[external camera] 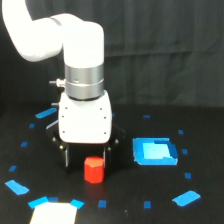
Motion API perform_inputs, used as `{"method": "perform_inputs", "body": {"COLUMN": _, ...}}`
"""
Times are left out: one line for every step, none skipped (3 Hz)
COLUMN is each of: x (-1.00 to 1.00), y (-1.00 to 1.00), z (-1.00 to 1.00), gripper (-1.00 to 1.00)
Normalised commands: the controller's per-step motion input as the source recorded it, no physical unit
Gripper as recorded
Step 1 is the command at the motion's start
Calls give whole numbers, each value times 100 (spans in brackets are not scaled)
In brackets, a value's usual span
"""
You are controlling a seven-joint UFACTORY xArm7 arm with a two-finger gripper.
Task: Pick up the red object from the table
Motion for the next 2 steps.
{"method": "perform_inputs", "body": {"x": -20, "y": 58, "z": 1, "gripper": -100}}
{"method": "perform_inputs", "body": {"x": -2, "y": 78, "z": -15, "gripper": -100}}
